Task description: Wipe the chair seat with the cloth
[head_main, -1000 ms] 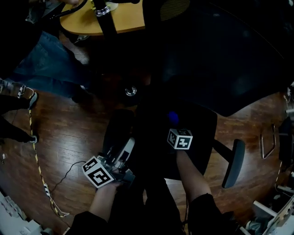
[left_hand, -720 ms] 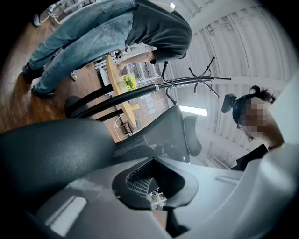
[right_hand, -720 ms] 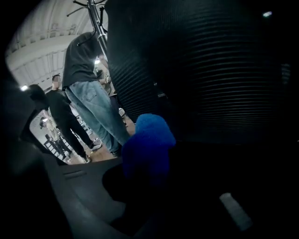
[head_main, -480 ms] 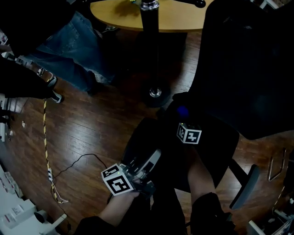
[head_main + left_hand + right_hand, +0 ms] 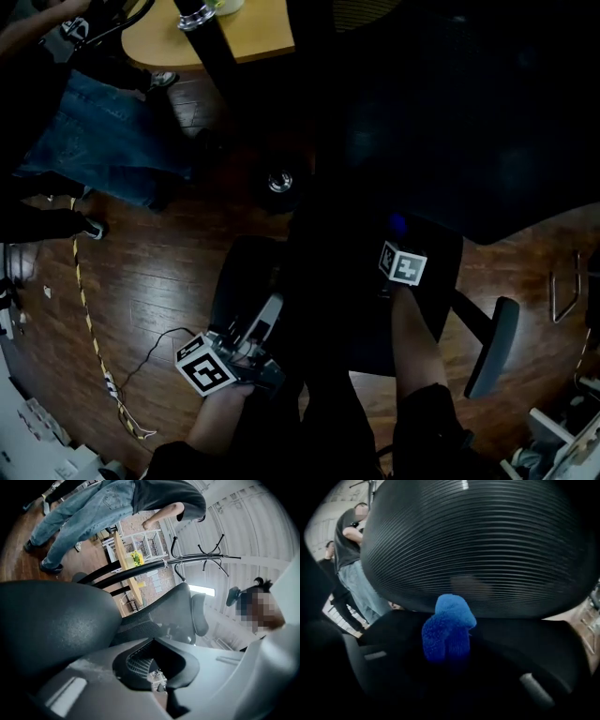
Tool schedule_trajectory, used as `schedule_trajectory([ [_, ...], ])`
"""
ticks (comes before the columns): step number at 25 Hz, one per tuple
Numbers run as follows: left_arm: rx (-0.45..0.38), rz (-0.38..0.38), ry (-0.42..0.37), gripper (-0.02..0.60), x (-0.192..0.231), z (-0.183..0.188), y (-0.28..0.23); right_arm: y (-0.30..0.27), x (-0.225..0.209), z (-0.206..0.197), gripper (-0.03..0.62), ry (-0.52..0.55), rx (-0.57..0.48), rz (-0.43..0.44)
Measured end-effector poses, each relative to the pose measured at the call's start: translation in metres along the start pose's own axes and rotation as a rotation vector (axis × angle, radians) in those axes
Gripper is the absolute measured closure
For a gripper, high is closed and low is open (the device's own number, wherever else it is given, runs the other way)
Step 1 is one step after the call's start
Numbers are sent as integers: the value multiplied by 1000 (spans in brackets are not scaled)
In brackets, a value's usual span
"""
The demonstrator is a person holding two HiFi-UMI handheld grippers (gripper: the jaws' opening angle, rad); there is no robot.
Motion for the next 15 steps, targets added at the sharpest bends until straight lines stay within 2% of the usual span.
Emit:
schedule_trajectory([
  [4, 24, 5, 6, 592, 1, -4, 0, 25, -89, -20, 559, -67, 13, -130],
  [8, 34, 14, -4, 592, 2, -4, -5, 61, -153, -29, 559, -69, 5, -254],
  [13, 43, 16, -17, 592, -1, -10, -12, 70, -170, -32, 559, -82, -14, -246],
  [15, 45, 4, -21, 592, -6, -14, -14, 71, -173, -31, 559, -96, -18, -217],
])
Point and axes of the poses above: the fingertips, and each gripper's own axes: y backward along the fingers, x to its left, z out of its top, the point moved 2 cm from there along y, backward along the fingers, and after that the axes turned 5 degrees about x, right-handed, at the moved point
